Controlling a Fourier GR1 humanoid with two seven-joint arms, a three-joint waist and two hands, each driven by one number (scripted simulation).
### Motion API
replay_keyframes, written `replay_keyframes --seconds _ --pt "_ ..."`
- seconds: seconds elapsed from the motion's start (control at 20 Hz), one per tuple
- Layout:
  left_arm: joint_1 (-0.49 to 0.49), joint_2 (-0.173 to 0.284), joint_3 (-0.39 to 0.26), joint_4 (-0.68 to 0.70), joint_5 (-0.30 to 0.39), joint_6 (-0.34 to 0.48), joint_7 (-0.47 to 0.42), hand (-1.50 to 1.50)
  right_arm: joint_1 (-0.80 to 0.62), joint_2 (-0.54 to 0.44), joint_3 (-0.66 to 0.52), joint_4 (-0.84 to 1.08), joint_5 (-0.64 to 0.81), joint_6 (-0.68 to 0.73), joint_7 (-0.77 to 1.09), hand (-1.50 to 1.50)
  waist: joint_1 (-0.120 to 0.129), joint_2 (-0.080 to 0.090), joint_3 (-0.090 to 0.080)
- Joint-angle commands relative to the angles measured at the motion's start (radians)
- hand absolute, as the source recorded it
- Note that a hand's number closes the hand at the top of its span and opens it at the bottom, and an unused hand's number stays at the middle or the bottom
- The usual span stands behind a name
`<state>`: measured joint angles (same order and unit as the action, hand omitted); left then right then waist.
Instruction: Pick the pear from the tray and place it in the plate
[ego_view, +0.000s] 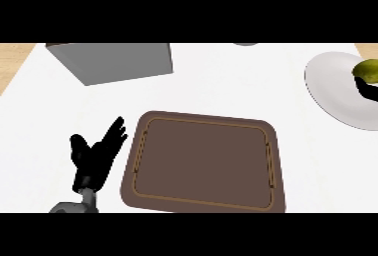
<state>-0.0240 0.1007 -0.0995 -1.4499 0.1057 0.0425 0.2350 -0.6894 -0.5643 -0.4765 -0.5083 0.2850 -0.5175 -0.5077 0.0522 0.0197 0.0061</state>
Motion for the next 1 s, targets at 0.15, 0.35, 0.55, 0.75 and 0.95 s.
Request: replay_keyframes --seconds 0.15,0.35,0.55,0.75,0.95 --pt "0.012 -0.027 -0.043 0.021 -0.033 0.005 -0.022 0.0 -0.064 -0.135 0.069 0.254 0.117 0.062 0.15 -1.5 0.04 0.021 -0.002" --pt "-0.013 -0.008 -0.023 0.038 -0.02 -0.014 -0.019 0.0 -0.072 -0.107 0.106 0.315 0.143 0.162 0.134 -1.5 0.048 0.028 0.002" --pt "-0.027 -0.04 -0.03 0.055 -0.023 0.0 -0.041 0.0 -0.109 -0.103 0.055 0.315 0.088 0.238 0.062 -1.5 0.039 0.028 0.004" --pt "0.006 -0.014 -0.018 0.031 -0.012 -0.014 -0.032 0.0 -0.083 -0.086 -0.034 0.296 -0.003 0.274 -0.078 -1.5 0.03 0.024 0.007" --pt "0.008 -0.003 -0.004 0.021 -0.003 -0.018 -0.021 0.0 -0.107 -0.134 -0.129 0.293 -0.098 0.347 -0.114 -1.5 0.021 0.018 0.006"
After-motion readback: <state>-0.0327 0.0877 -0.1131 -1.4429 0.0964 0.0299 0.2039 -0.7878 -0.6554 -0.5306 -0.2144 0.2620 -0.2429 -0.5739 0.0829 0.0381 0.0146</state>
